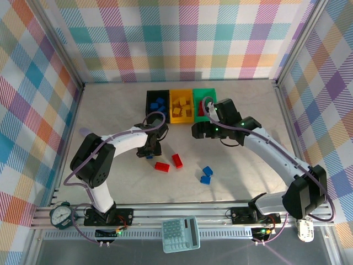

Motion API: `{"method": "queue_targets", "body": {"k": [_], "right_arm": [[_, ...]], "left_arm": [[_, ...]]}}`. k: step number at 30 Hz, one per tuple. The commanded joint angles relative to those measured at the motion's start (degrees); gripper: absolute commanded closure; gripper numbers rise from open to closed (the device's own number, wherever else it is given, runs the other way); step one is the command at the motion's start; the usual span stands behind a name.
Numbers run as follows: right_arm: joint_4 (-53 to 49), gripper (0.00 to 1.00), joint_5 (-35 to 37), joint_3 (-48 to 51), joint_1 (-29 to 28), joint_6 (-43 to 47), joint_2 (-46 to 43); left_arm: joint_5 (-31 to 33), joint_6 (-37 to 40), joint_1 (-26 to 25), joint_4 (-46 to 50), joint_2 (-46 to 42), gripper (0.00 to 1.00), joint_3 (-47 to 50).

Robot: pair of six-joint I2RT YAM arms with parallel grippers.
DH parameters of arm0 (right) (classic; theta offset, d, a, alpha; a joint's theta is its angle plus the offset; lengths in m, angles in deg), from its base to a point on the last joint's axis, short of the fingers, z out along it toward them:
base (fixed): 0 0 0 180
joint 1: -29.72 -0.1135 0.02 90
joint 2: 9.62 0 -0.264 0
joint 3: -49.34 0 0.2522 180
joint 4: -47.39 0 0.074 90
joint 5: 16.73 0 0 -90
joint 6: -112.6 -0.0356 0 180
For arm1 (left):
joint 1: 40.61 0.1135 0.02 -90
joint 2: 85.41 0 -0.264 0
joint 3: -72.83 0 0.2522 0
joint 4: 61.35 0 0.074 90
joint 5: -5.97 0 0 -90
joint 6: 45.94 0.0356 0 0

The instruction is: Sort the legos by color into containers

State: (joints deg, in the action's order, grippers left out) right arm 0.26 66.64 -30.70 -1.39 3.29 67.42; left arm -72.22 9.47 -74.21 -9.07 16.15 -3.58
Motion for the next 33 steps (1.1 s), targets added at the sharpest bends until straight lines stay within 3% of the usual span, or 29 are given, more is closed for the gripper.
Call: {"method": "queue_targets", "body": {"k": [1, 10, 23, 33], "right_arm": [[-1.1, 0.18, 0.6, 0.1, 0.3, -0.4, -1.8], [-1.5, 0.18, 1.0, -0.1, 0.5, -0.2, -2.2], [-2.8, 0.18, 2.5, 0.4, 0.9, 0.6, -3.8], [-3.5, 0.18, 3.6, 2.0, 1.2, 0.8, -6.6]], "left_arm": [[1.4, 1.5, 0.4, 0.8, 0.7, 0.45, -1.4], [0.6, 1.8, 0.8, 0.4, 1.2, 0.51, -0.7], [-0.1, 2.4, 0.8, 1.0, -0.1, 0.68, -1.8], [1.3, 6.0, 1.8, 6.7, 0.0, 0.69, -14.8]]}}
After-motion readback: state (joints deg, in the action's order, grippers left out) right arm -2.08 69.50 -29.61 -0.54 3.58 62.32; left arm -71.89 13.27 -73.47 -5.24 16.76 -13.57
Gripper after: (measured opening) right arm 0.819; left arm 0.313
